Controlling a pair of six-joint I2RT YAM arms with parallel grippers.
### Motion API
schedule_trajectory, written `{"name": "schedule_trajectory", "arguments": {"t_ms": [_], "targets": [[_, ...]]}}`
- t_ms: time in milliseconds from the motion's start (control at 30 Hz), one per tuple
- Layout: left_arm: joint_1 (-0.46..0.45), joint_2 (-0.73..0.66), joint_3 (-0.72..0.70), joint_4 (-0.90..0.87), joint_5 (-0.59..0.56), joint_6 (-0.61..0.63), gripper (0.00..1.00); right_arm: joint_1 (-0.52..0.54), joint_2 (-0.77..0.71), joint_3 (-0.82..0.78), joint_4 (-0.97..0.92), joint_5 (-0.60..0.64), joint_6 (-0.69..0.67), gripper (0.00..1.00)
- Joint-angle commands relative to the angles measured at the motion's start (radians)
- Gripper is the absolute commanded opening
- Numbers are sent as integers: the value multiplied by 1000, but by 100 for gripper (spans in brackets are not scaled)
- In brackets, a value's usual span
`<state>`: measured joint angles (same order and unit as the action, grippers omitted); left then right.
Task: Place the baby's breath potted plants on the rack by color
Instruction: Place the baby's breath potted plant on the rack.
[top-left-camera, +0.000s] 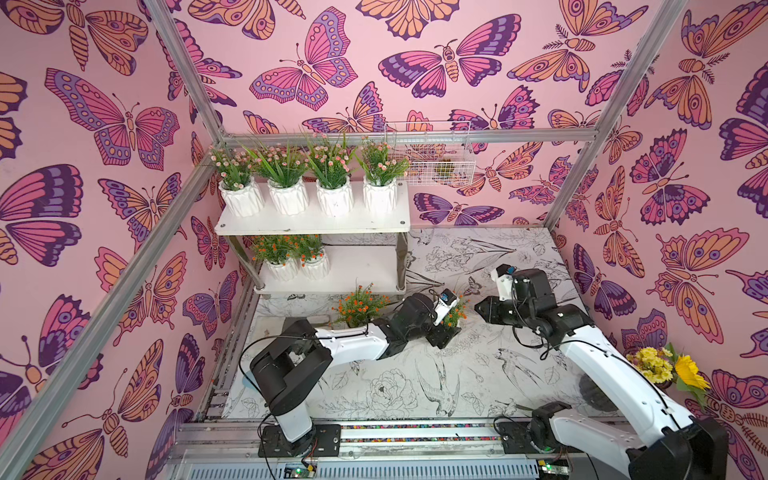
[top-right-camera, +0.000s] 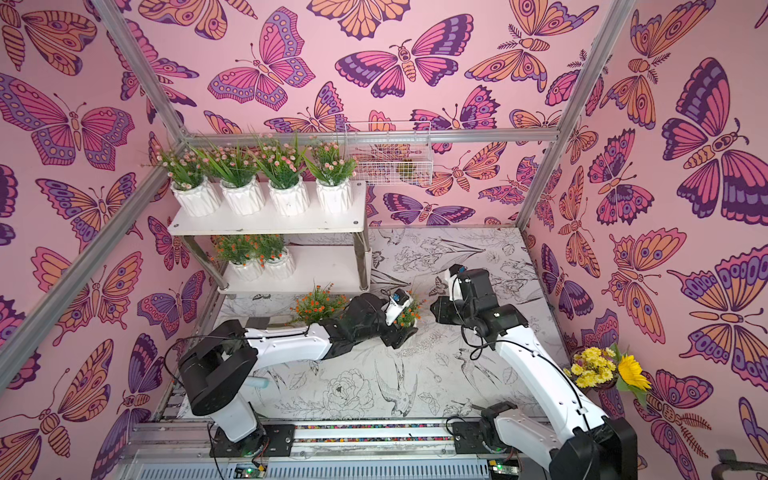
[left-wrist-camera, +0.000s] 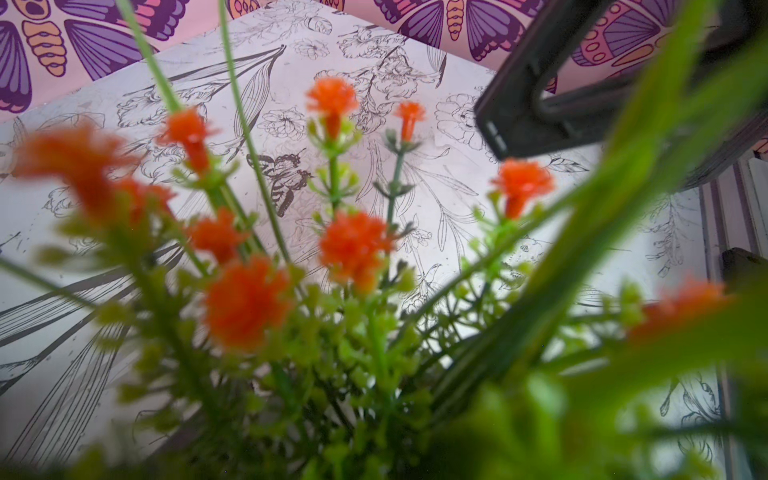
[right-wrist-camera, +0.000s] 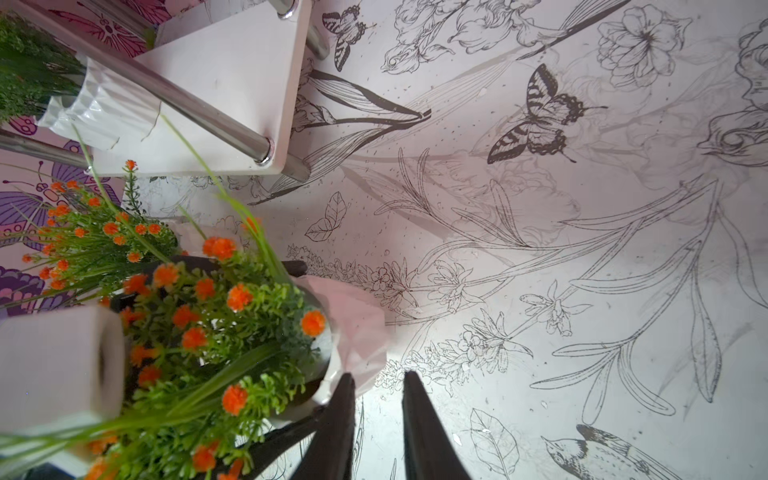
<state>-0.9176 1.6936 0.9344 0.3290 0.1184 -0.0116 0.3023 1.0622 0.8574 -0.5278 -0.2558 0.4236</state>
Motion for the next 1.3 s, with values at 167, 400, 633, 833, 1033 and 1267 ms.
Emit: {"name": "schedule_trajectory", "arguments": {"t_ms": [167,400,633,833,1033,1267], "targets": [[57,-225,36,-134,-101,11,71,-43,-49,-66,31,-6,36,23],[141,-368,45,-276,-188,27,71,-55,-56,-73,37,-15,39,23],[271,-522,20,-325,-241,27,71,-57,-57,-84,44,-25,43,23],[390,-615,4,-354,-270,27,71,-56,-65,-95,44,-22,44,23],[499,-646,-10,-381,-315,16,71,-57,-71,-103,49,-29,46,23],[633,-590,-56,-350,-327,-49,70,-56,-73,-124,68,-57,52,23]]}}
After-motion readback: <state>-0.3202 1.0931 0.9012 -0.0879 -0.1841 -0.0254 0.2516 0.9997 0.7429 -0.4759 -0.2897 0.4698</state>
